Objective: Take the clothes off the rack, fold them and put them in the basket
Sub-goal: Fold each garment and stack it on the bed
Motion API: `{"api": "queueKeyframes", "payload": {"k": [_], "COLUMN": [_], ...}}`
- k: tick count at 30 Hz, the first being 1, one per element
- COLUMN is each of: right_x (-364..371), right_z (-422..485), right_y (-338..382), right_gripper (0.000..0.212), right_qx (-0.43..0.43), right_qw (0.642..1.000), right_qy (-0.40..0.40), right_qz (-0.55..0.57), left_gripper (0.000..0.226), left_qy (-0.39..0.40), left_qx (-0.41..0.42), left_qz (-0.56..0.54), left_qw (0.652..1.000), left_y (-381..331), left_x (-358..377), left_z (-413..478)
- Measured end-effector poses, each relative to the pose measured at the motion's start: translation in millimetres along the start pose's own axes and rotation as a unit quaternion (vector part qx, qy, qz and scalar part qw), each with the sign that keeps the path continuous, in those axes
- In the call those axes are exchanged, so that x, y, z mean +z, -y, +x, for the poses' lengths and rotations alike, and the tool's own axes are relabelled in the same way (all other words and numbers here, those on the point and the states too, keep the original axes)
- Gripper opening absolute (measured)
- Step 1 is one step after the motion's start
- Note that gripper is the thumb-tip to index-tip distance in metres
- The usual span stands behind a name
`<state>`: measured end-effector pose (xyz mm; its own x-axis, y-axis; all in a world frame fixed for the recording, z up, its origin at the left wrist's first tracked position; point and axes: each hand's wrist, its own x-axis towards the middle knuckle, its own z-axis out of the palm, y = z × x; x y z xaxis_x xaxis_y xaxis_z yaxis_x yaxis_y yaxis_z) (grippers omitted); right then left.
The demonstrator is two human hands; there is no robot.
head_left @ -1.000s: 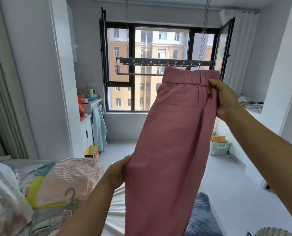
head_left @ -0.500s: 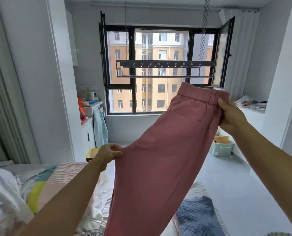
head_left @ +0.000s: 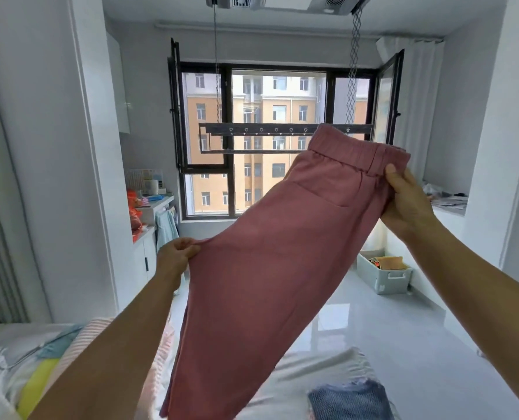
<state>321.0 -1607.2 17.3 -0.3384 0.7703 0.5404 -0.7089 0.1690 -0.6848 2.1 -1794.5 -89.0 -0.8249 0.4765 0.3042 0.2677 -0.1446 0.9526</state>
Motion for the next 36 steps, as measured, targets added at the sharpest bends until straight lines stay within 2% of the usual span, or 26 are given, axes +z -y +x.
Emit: {"api": "queueKeyframes", "payload": {"k": [3, 5, 10, 14, 18, 20, 21, 25, 27, 31, 34, 36], "right_x": [-6.1, -19.5, -65.8, -110.0, -159.9, -181.9, -191.8, -212.2, -217.3, -209.6, -198.4, -189.8], "right_z": [-15.8, -34.8, -99.9, -160.3, -237.7, -273.5, -290.7, -346.2, -361.4, -364.0, -346.2, -327.7], "right_y": [2.2, -0.4, -9.5, -24.0, -30.2, -28.7, -28.0, -27.9, -37.3, -71.5, -108.0, -140.1], "right_gripper": [0.034, 0.035, 0.031, 0.035, 0.035, 0.041, 0.04, 0.042, 0.044, 0.047, 0.079, 0.086], "right_qx": [0.005, 0.024, 0.094, 0.158, 0.254, 0.296, 0.314, 0.366, 0.382, 0.408, 0.416, 0.424], "right_qw": [0.999, 0.997, 0.987, 0.977, 0.956, 0.945, 0.939, 0.921, 0.914, 0.904, 0.895, 0.891], "right_qy": [0.039, 0.066, 0.102, 0.11, 0.089, 0.057, 0.044, 0.018, 0.011, 0.04, 0.076, 0.091], "right_qz": [-0.02, -0.043, -0.08, -0.096, -0.119, -0.13, -0.133, -0.135, -0.133, -0.123, -0.141, -0.137], "left_gripper": [0.018, 0.015, 0.013, 0.009, 0.022, 0.011, 0.005, 0.018, 0.013, 0.01, 0.006, 0.011], "left_qy": [0.032, 0.06, 0.115, 0.136, 0.136, 0.159, 0.171, 0.198, 0.205, 0.142, 0.113, 0.089], "left_qx": [-0.003, -0.02, -0.105, -0.205, -0.324, -0.377, -0.394, -0.441, -0.455, -0.502, -0.509, -0.516], "left_qz": [-0.008, -0.009, -0.045, -0.05, -0.027, -0.016, -0.004, 0.06, 0.066, 0.043, 0.042, 0.046], "left_qw": [0.999, 0.998, 0.987, 0.968, 0.936, 0.912, 0.903, 0.874, 0.864, 0.852, 0.852, 0.851], "left_y": [8.4, 29.6, 99.5, 160.9, 205.4, 213.4, 217.2, 234.0, 236.8, 254.0, 270.3, 282.4], "left_x": [-22.9, -39.0, -57.7, -64.0, -62.5, -61.4, -62.8, -75.6, -77.8, -82.0, -84.2, -84.9], "left_z": [-17.9, -43.8, -152.3, -256.7, -367.6, -415.7, -436.1, -498.5, -520.7, -550.5, -553.2, -546.4]}}
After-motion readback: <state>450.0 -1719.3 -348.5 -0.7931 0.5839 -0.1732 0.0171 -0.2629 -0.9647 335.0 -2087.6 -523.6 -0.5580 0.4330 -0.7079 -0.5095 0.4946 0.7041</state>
